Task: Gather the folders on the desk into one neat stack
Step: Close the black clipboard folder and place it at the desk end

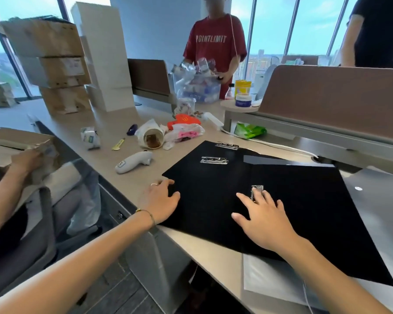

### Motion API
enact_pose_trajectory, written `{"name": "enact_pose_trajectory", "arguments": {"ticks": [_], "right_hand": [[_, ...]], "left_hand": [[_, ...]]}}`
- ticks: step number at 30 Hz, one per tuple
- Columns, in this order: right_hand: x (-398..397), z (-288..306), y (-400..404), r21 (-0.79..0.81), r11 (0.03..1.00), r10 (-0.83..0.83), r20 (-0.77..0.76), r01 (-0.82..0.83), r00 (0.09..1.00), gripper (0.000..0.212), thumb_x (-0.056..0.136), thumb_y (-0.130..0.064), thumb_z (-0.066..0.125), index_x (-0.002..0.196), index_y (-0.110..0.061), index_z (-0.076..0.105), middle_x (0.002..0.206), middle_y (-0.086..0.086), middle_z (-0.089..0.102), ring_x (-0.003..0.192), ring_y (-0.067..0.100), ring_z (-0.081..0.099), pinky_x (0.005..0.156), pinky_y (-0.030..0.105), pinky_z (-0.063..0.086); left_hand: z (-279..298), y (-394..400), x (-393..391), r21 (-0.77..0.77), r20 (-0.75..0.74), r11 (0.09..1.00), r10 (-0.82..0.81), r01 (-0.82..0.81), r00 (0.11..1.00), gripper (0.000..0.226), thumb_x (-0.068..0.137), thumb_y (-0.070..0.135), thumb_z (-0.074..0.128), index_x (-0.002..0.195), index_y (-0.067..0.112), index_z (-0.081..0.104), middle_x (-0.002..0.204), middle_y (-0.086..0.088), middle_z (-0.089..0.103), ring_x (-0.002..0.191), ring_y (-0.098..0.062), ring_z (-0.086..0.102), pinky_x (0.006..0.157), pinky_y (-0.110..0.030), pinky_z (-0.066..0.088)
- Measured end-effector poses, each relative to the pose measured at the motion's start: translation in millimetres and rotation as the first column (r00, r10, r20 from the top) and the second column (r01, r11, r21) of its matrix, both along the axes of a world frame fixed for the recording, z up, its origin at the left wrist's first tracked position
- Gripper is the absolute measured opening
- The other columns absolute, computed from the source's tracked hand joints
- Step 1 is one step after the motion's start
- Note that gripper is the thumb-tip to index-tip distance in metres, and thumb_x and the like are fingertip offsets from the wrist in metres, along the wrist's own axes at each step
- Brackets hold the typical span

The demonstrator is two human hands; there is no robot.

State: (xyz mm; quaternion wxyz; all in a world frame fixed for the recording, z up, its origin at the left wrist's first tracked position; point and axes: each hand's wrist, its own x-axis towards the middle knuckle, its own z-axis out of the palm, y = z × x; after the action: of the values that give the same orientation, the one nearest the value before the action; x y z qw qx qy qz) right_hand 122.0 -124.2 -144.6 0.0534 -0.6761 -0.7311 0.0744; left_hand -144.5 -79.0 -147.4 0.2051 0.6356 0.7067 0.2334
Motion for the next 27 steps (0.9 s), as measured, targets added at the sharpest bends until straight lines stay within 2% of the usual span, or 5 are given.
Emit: {"name": "enact_pose_trajectory", "arguments": {"ticks": [10, 14, 20, 24, 27], "right_hand": [[-1.3, -14.6, -0.9, -0.017, 1.0, -0.011, 0.012, 0.011, 1.0, 0.064, 0.096, -0.063, 0.032, 0.155, -0.045, 0.017, 0.168, 0.007, -0.002, 0.154, 0.034, 0.004, 0.121, 0.057, 0.009], [-1.5, -15.2, 0.6, -0.015, 1.0, -0.019, 0.002, 0.019, 1.0, 0.064, 0.095, -0.064, 0.034, 0.155, -0.046, 0.019, 0.169, 0.006, -0.001, 0.154, 0.032, 0.005, 0.121, 0.056, 0.01], [4.4, -9.5, 2.2, -0.033, 0.999, -0.022, -0.027, 0.021, 0.999, 0.063, 0.095, -0.064, 0.038, 0.154, -0.048, 0.021, 0.169, 0.003, 0.003, 0.154, 0.029, 0.009, 0.121, 0.053, 0.014], [6.6, -1.4, 7.5, -0.105, 0.994, -0.042, -0.162, 0.025, 0.986, 0.068, 0.093, -0.063, 0.046, 0.154, -0.045, 0.023, 0.168, 0.001, 0.007, 0.155, 0.025, 0.007, 0.122, 0.054, 0.011], [8.4, 16.7, 7.0, -0.159, 0.987, -0.101, -0.437, 0.034, 0.894, 0.068, 0.092, -0.056, 0.056, 0.154, -0.042, 0.029, 0.166, -0.001, 0.02, 0.153, 0.023, 0.015, 0.123, 0.047, 0.009]], "left_hand": [[3.3, 18.0, -9.3, -0.078, 0.115, 0.997, -0.008, 0.017, 0.993, 0.048, 0.095, 0.042, 0.053, 0.141, 0.026, 0.052, 0.146, -0.003, 0.052, 0.133, -0.02, 0.049, 0.103, -0.032, 0.038], [15.9, 26.6, -20.7, -0.113, 0.297, 0.994, 0.041, -0.008, 0.954, 0.042, 0.093, 0.033, 0.056, 0.134, 0.026, 0.056, 0.135, -0.003, 0.06, 0.117, -0.018, 0.057, 0.098, -0.031, 0.041], [55.7, 36.2, -41.5, -0.065, 0.359, 0.998, 0.018, 0.006, 0.933, 0.04, 0.091, 0.025, 0.059, 0.131, 0.025, 0.059, 0.12, -0.006, 0.063, 0.104, -0.022, 0.06, 0.092, -0.038, 0.05], [94.8, 28.5, -41.6, -0.054, 0.647, 0.996, -0.016, 0.067, 0.762, 0.039, 0.095, 0.012, 0.056, 0.134, 0.019, 0.057, 0.11, -0.009, 0.068, 0.091, -0.021, 0.066, 0.074, -0.032, 0.055], [118.1, 17.9, -27.1, 0.019, 0.828, 0.992, -0.087, 0.127, 0.554, 0.036, 0.098, 0.008, 0.053, 0.132, 0.015, 0.062, 0.11, -0.009, 0.073, 0.094, -0.02, 0.069, 0.077, -0.029, 0.054]]}}
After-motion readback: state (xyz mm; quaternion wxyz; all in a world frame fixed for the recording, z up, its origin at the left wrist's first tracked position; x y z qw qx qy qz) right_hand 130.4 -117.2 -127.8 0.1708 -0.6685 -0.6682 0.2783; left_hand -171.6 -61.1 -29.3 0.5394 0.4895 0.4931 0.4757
